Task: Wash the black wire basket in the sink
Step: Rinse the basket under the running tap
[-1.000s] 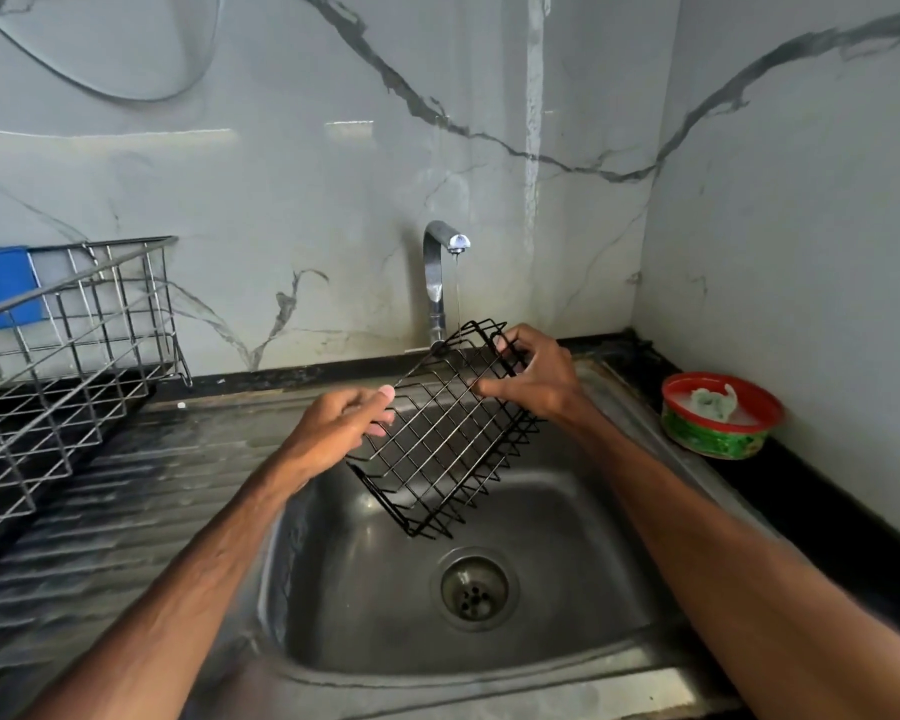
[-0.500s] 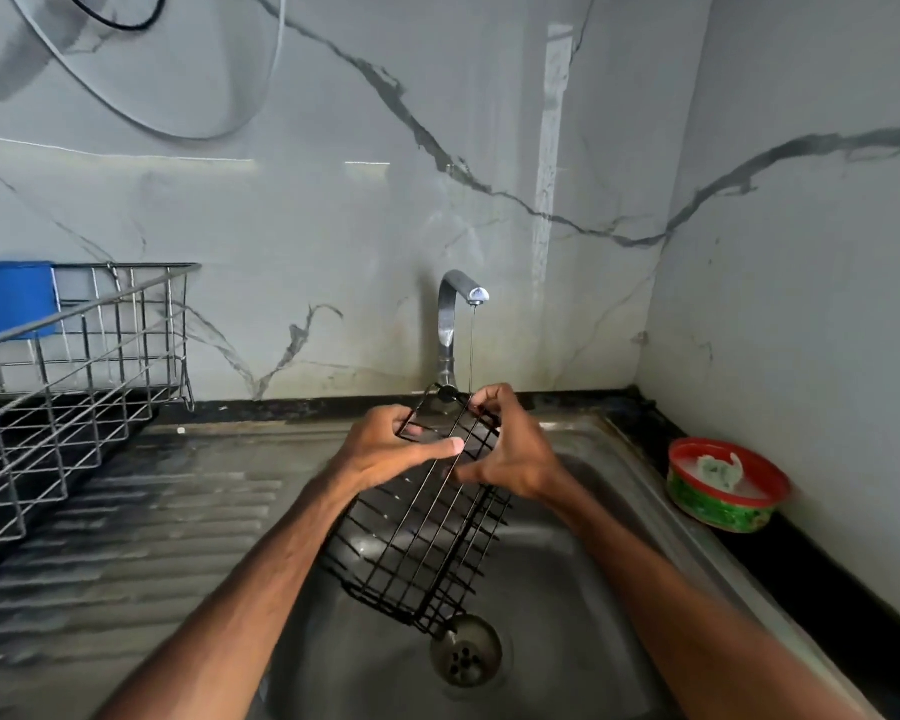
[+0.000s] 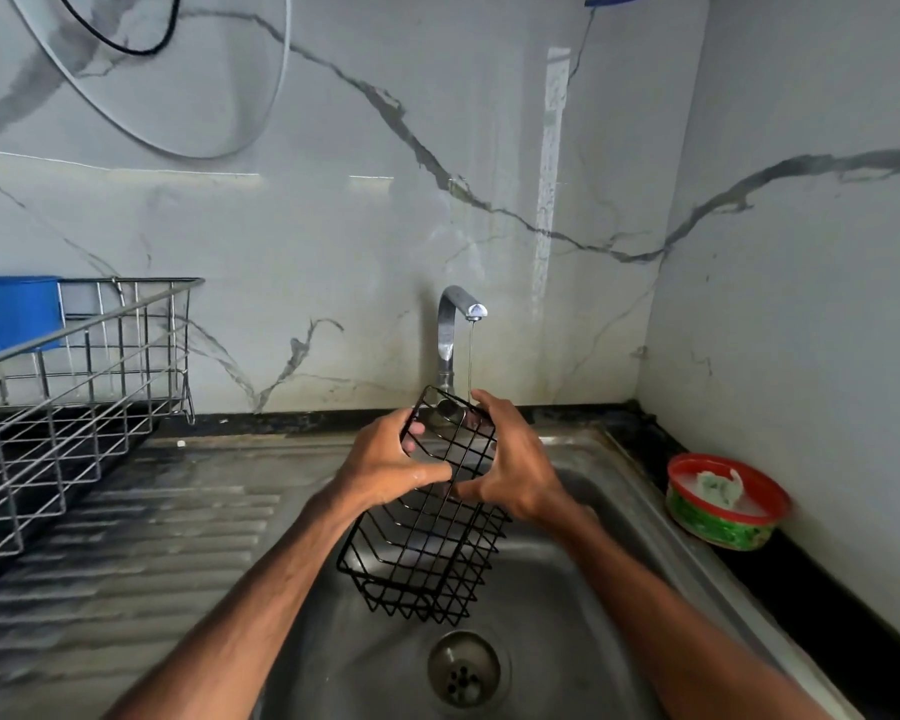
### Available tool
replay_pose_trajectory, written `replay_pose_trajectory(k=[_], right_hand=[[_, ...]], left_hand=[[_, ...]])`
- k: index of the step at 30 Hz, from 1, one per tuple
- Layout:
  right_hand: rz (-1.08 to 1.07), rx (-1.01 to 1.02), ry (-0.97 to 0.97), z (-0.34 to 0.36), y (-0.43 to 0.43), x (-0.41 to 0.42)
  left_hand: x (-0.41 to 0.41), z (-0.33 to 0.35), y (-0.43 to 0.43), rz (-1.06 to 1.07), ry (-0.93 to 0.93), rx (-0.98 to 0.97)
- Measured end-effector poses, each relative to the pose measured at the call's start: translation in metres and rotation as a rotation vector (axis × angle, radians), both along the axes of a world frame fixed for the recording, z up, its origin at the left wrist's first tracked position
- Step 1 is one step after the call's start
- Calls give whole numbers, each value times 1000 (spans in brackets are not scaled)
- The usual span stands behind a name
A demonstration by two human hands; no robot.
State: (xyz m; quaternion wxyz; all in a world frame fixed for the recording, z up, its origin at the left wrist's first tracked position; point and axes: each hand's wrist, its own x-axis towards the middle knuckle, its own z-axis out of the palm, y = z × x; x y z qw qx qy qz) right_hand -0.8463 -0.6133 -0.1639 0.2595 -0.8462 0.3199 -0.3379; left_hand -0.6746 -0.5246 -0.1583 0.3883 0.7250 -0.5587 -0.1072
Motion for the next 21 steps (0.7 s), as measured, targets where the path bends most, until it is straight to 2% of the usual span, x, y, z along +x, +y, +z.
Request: replay_pose_trajectory(k=[7,10,15,21], right_hand=[[18,-112,107,-1,-6,-5],[14,-111,170,7,-5,-6],[78,-39,382,41,-9,-12],[253,135,294,53,5,3]], left_hand=[[-5,-9,-3,22,5,-121],[-3,-11,-5,13,26,-127],[2,-17,-4,18,60,-105],[1,-18,-5,17,51,-97]])
